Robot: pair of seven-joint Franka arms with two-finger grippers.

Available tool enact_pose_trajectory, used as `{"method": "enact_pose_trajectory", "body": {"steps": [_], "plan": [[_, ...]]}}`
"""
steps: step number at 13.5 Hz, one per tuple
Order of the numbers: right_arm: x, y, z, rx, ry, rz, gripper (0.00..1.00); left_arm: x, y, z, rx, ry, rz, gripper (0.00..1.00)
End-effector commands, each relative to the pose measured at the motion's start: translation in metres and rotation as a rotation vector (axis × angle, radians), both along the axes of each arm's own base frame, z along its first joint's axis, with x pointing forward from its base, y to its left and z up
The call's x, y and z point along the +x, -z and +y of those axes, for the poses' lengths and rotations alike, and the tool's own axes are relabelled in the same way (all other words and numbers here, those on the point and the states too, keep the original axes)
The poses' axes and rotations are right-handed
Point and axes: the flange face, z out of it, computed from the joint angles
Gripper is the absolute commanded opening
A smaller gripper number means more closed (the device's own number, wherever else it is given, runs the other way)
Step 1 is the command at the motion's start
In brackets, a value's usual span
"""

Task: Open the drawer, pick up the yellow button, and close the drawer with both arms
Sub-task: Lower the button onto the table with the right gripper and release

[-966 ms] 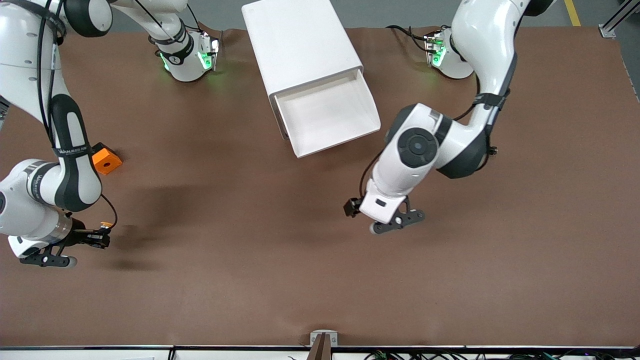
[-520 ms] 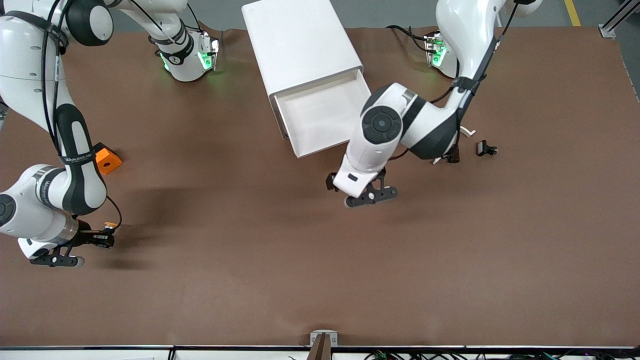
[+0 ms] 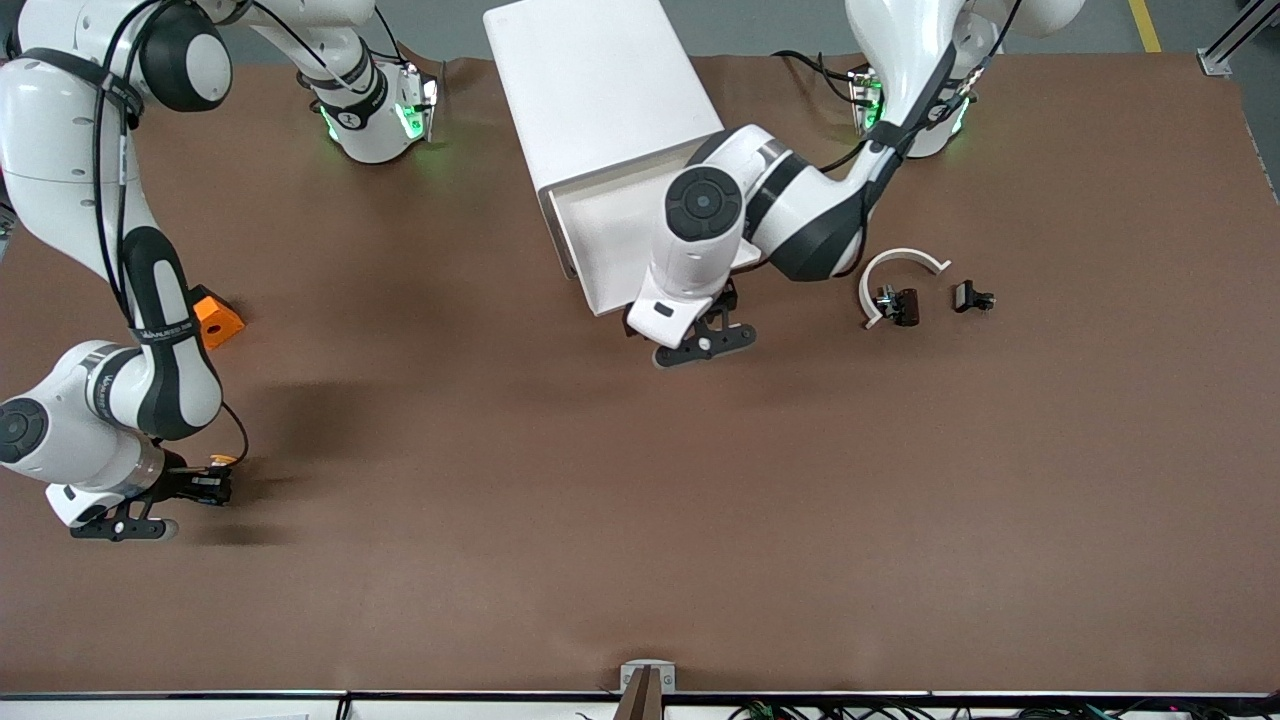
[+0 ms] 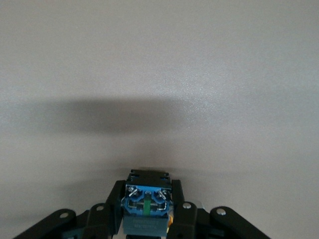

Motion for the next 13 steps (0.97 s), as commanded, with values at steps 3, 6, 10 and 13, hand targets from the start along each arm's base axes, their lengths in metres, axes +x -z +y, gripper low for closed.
{"method": "enact_pose_trajectory", "body": {"steps": [3, 6, 10, 13], "plan": [[0.008, -0.007, -0.003, 0.013, -0.019, -0.016, 1.0, -0.034, -0.008, -0.018, 0.018, 0.026, 0.013, 1.0], [0.01, -0.025, 0.006, 0.02, -0.03, -0.005, 1.0, -0.054, -0.013, -0.035, 0.003, 0.062, 0.025, 1.0], [0.0, -0.108, 0.014, 0.054, -0.023, 0.064, 1.0, -0.087, -0.015, -0.055, 0.019, 0.072, 0.073, 1.0], [-0.016, -0.177, 0.025, 0.079, 0.001, 0.11, 1.0, -0.111, -0.016, -0.068, 0.026, 0.109, 0.109, 1.0]]}}
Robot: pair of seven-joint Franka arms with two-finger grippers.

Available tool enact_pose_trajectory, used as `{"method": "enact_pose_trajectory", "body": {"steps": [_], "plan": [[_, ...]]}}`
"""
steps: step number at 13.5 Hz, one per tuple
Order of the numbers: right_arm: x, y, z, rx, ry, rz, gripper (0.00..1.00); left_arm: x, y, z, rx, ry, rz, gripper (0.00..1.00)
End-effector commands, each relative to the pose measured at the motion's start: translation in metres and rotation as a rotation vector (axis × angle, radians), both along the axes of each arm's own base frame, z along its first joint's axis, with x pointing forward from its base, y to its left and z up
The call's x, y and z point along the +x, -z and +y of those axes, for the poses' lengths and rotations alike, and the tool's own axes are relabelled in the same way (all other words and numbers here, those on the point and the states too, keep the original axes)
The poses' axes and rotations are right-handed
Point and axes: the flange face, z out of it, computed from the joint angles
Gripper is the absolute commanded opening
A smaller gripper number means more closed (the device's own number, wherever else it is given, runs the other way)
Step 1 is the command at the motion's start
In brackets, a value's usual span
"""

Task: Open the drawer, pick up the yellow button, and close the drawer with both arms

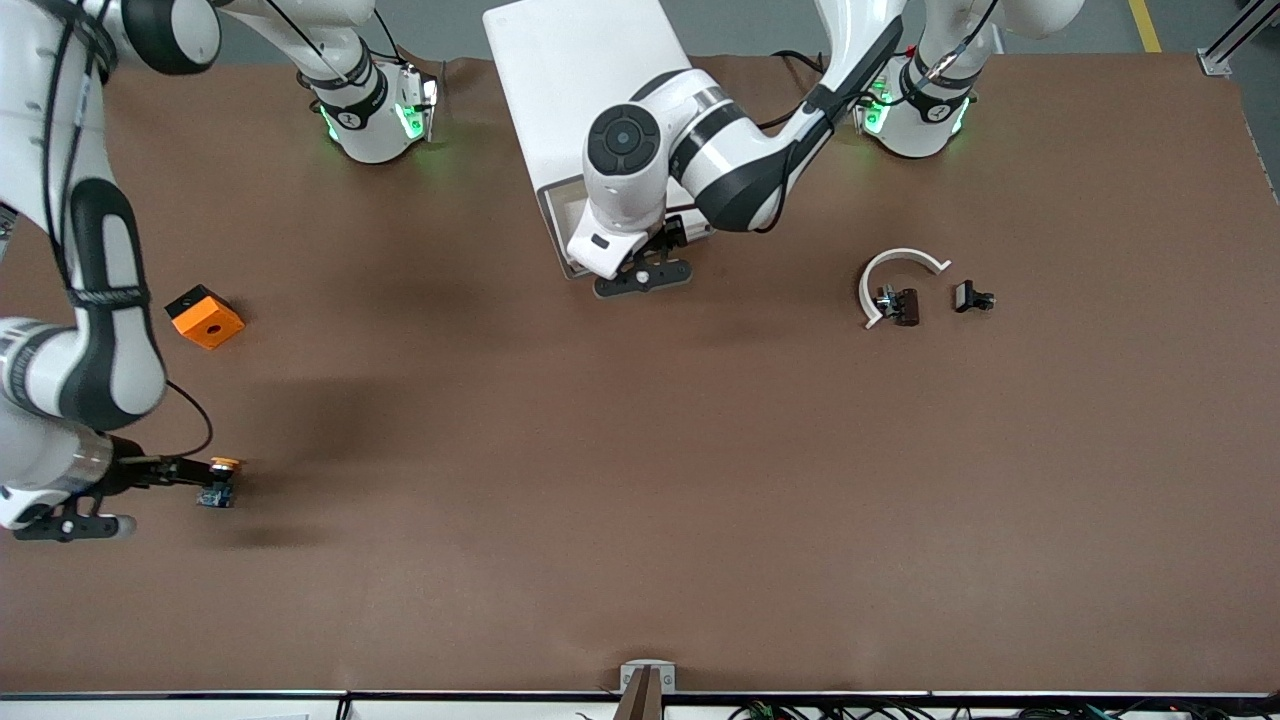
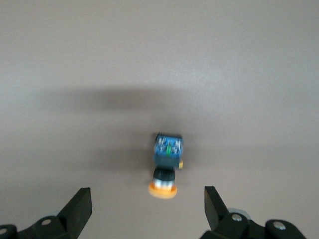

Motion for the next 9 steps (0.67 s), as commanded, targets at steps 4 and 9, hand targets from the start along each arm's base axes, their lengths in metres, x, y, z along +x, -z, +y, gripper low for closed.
{"method": "enact_pose_trajectory", "body": {"steps": [4, 9], "plan": [[-0.057, -0.139, 0.031, 0.048, 0.096, 0.111, 1.0, -0.043, -0.011, -0.019, -0.018, 0.021, 0.059, 1.0], [-0.1, -0.223, 0.05, 0.054, 0.083, 0.128, 1.0, -0.057, 0.0, -0.028, -0.043, 0.005, 0.15, 1.0]]}}
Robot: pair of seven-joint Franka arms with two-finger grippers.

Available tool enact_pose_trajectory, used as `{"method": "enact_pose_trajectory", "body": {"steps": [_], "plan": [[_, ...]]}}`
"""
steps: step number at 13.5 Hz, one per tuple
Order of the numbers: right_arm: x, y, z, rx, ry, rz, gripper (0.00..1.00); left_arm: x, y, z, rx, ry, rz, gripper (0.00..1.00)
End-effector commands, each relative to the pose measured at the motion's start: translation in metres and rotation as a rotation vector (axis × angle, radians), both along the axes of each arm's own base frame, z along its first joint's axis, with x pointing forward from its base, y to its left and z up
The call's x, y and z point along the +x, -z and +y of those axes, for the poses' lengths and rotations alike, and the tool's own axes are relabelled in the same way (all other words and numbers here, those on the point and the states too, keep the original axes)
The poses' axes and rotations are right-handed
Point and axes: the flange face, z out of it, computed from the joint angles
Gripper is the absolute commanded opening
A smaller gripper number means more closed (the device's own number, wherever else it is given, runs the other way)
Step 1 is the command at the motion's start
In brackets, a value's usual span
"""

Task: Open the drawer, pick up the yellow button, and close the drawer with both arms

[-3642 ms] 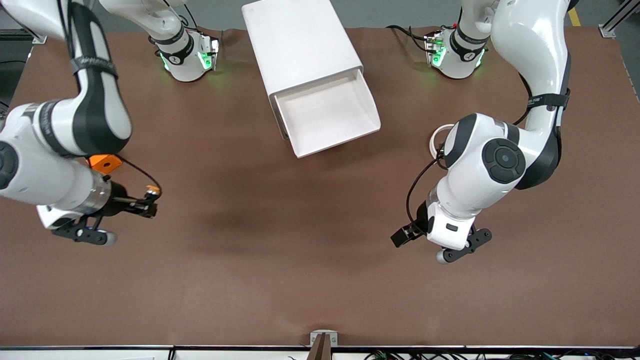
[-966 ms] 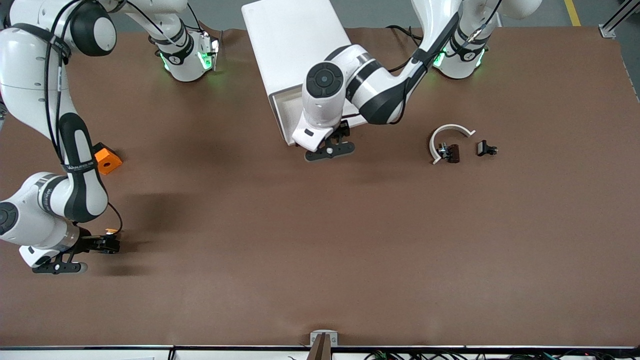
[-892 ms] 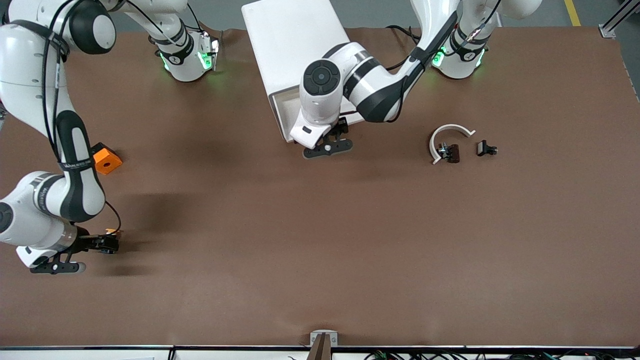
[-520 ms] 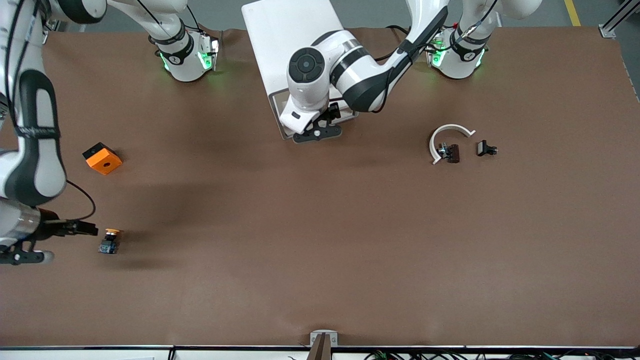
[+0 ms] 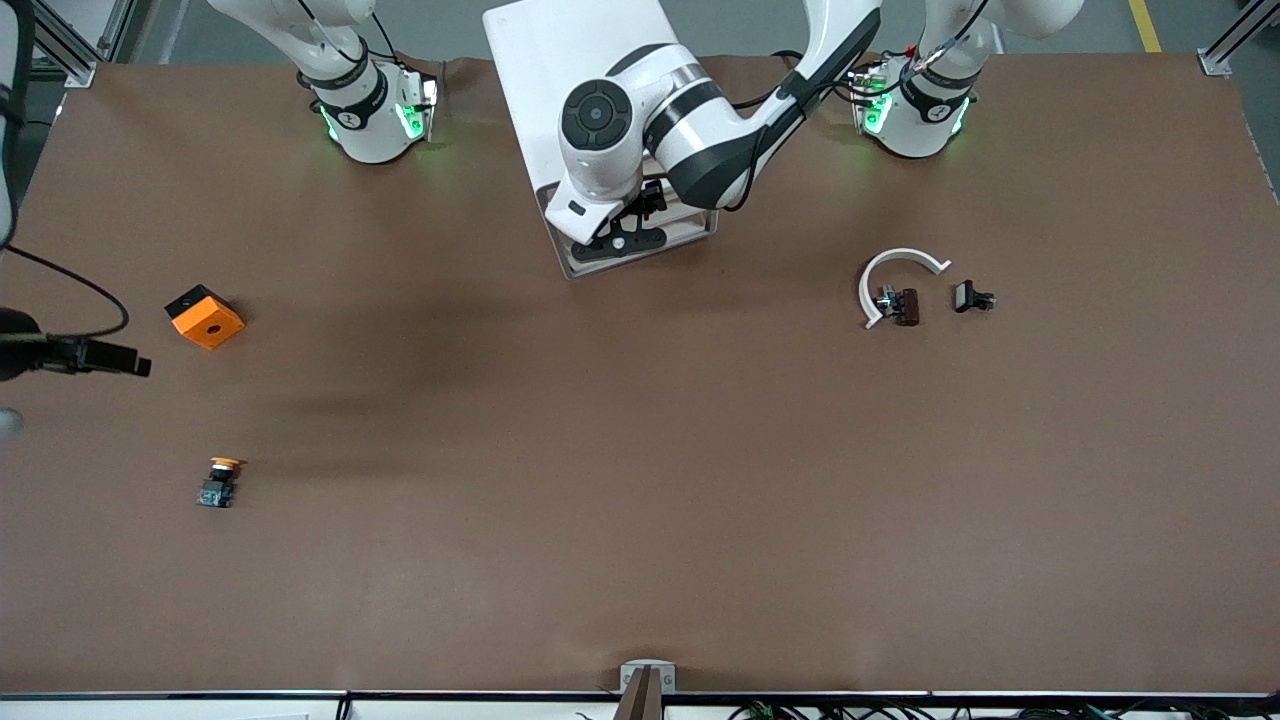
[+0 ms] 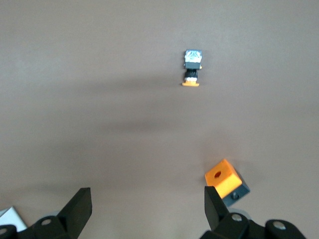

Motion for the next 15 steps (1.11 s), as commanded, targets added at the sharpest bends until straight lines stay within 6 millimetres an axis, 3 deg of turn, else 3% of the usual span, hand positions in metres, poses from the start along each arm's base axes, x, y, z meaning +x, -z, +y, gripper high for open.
{"method": "enact_pose_trajectory", "body": {"steps": [1, 8, 10, 12, 15], "plan": [[-0.027, -0.03, 0.003, 0.002, 0.005, 0.002, 1.0, -0.019, -0.002, -0.008, -0.016, -0.001, 0.057, 1.0], [-0.033, -0.039, 0.006, -0.036, -0.013, 0.019, 1.0, -0.027, -0.003, -0.01, -0.021, -0.013, 0.126, 1.0], [-0.033, -0.04, 0.023, -0.09, -0.053, 0.043, 1.0, -0.017, -0.005, -0.006, -0.03, -0.012, 0.113, 1.0], [-0.032, -0.04, 0.038, -0.102, -0.067, 0.053, 1.0, 0.011, -0.015, 0.007, -0.043, -0.052, 0.078, 1.0], [-0.031, -0.044, 0.041, -0.102, -0.075, 0.046, 1.0, 0.083, -0.046, 0.048, -0.088, -0.17, 0.02, 1.0]]}}
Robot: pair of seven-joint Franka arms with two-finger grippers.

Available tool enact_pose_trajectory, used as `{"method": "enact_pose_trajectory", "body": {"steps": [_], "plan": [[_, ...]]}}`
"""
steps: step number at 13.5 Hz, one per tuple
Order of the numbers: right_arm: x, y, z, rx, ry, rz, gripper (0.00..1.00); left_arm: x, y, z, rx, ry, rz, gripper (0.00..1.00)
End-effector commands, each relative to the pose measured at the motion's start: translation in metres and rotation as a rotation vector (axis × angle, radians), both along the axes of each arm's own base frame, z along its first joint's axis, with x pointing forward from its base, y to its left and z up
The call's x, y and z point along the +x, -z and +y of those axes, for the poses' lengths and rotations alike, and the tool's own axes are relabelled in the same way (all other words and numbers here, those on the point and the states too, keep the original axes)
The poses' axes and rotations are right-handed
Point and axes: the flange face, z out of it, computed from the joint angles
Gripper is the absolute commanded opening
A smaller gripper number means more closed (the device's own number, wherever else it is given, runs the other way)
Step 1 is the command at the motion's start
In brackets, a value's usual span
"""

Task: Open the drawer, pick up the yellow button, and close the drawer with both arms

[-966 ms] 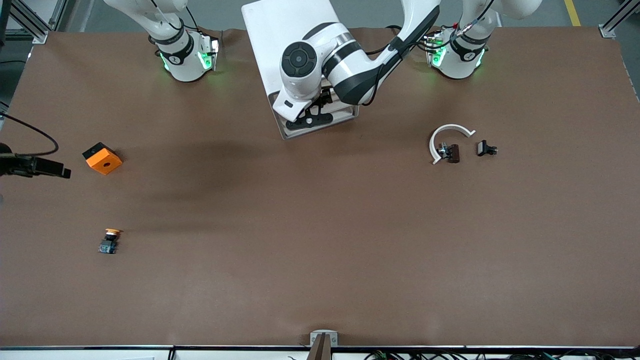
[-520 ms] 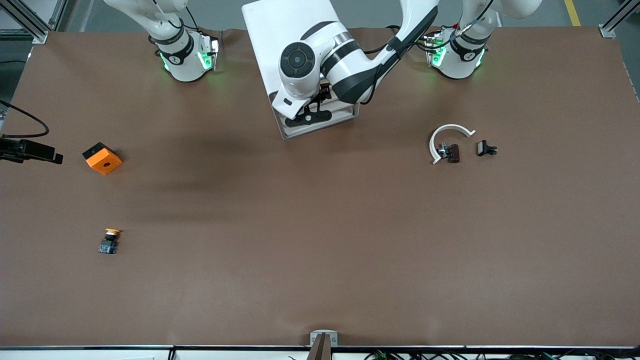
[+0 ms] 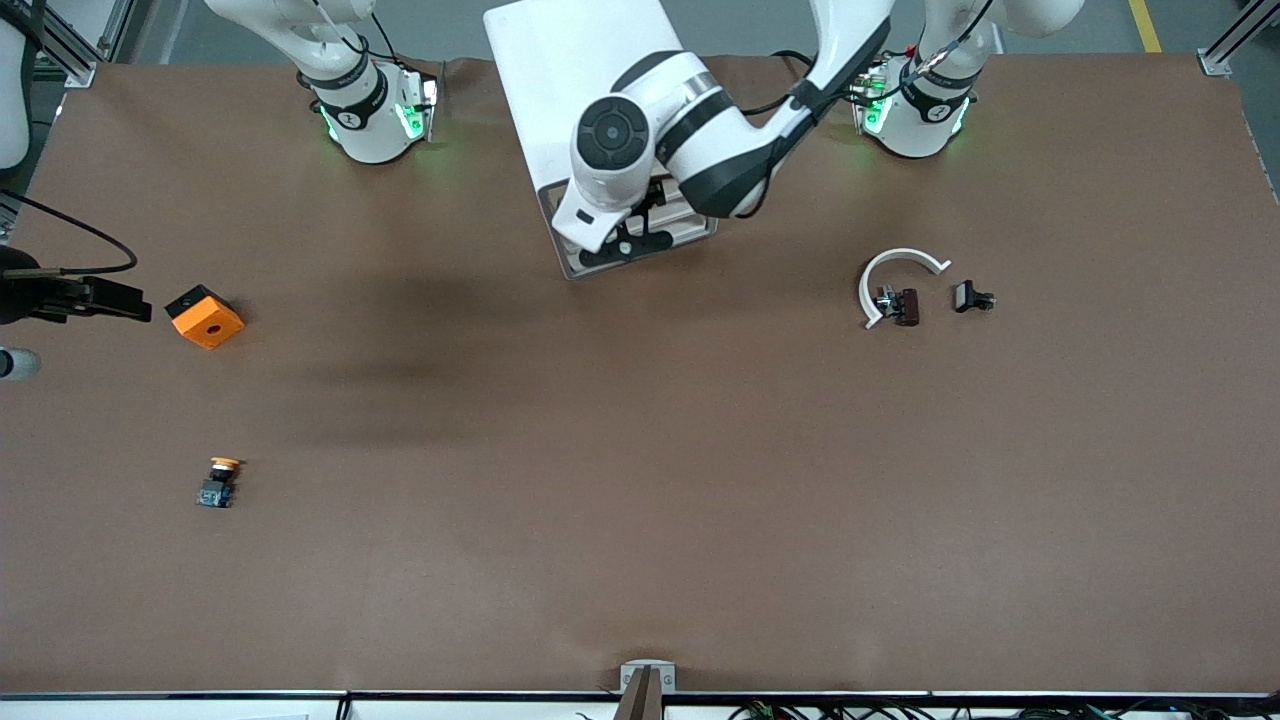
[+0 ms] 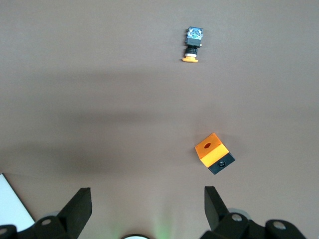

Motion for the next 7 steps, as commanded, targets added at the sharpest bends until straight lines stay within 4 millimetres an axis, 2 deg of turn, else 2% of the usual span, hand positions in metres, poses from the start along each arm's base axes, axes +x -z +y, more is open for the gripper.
{"method": "enact_pose_trajectory", "body": {"steps": [1, 3, 4, 5, 7], "plan": [[-0.004, -0.024, -0.001, -0.026, 0.006, -0.035, 1.0, 0.059, -0.029, 0.042, -0.039, -0.1, -0.025, 1.0], [-0.014, -0.048, -0.006, -0.033, 0.021, -0.004, 1.0, 0.093, -0.041, 0.076, -0.023, -0.159, -0.071, 1.0], [-0.019, -0.067, -0.008, -0.036, 0.028, -0.012, 1.0, 0.113, -0.052, 0.098, -0.033, -0.196, -0.091, 1.0], [-0.022, -0.073, -0.013, -0.03, 0.036, -0.006, 1.0, 0.132, -0.064, 0.119, -0.044, -0.239, -0.108, 1.0], [-0.025, -0.077, -0.021, -0.017, 0.046, -0.01, 1.0, 0.155, -0.079, 0.155, -0.049, -0.298, -0.134, 1.0]]}}
